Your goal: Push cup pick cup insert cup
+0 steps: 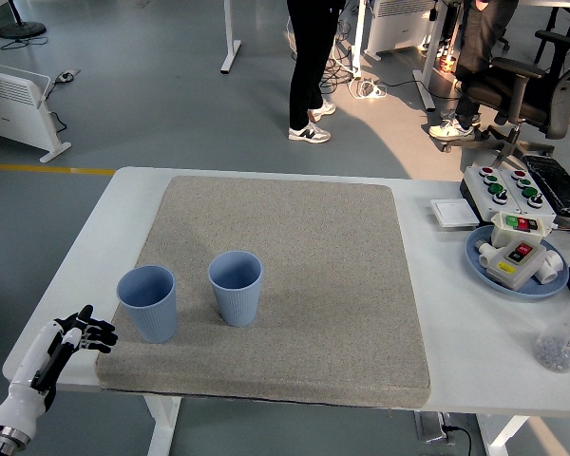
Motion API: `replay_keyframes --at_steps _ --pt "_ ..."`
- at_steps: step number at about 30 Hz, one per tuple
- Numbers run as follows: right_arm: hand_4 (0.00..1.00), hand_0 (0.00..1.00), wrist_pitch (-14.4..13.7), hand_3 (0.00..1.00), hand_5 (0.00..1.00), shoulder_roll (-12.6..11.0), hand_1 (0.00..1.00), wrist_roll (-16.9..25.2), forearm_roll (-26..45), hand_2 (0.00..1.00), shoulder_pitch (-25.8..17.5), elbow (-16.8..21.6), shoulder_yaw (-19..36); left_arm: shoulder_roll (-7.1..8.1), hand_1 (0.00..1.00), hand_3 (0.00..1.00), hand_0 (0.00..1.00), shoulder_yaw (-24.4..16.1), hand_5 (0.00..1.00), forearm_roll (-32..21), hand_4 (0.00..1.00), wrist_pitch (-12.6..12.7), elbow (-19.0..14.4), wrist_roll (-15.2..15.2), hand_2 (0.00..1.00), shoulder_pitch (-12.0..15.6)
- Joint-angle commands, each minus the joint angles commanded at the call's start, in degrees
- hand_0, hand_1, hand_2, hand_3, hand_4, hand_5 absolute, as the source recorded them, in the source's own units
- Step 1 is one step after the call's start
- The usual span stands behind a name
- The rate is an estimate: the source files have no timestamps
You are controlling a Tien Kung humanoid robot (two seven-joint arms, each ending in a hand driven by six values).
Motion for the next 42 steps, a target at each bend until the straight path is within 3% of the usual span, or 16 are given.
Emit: replay_keyframes --at_steps 9,18,25,31,32,37,38,42 --pt "0.279 0.528 0.0 0.677 0.799 0.0 0.547 0.0 0.4 0.629 0.1 0.0 -0.4 -0.23 0.535 0.45 0.45 2.2 0.998 -3.6 0.651 0.1 -0.1 0.4 0.515 -1.0" --pt "0.27 0.528 -0.1 0.674 0.794 0.1 0.547 -0.1 0.5 0.629 0.1 0.0 -0.5 -0.6 0.548 0.456 0.463 5.4 0.998 -8.3 0.643 0.2 1.5 0.4 0.527 -3.8" --pt "0.264 0.528 -0.2 0.673 0.792 0.0 0.547 -0.1 0.6 0.626 0.2 0.0 -0.8 0.55 0.54 0.46 0.461 8.1 0.998 -9.6 0.65 0.4 2.9 0.1 0.527 -5.2" --pt "0.261 0.528 -0.3 0.671 0.791 0.1 0.547 -0.2 0.8 0.624 0.2 0.0 -1.1 0.31 0.54 0.461 0.468 9.5 0.998 -10.3 0.664 1.1 4.2 -0.3 0.525 -6.5" --pt "0.259 0.528 -0.3 0.67 0.791 0.1 0.547 -0.2 0.8 0.623 0.2 0.0 -1.1 0.24 0.55 0.463 0.547 9.7 0.998 -10.4 0.666 1.2 4.4 -0.4 0.525 -6.7" --pt "0.259 0.528 -0.4 0.67 0.791 0.1 0.547 -0.3 0.6 0.623 0.1 0.0 -1.0 0.06 0.55 0.463 0.547 11.0 0.998 -10.8 0.666 1.6 5.8 -0.6 0.525 -8.7" --pt "0.256 0.528 -0.4 0.667 0.792 0.1 0.547 -0.4 0.6 0.622 0.1 0.0 -1.0 0.07 0.557 0.465 0.584 11.1 0.998 -10.8 0.665 1.6 5.9 -0.7 0.525 -8.8" --pt "0.256 0.528 -0.4 0.667 0.792 0.1 0.547 -0.5 0.6 0.622 0.1 0.0 -1.2 0.87 0.557 0.465 0.584 13.1 0.998 -11.3 0.665 1.6 6.5 -0.7 0.525 -9.8"
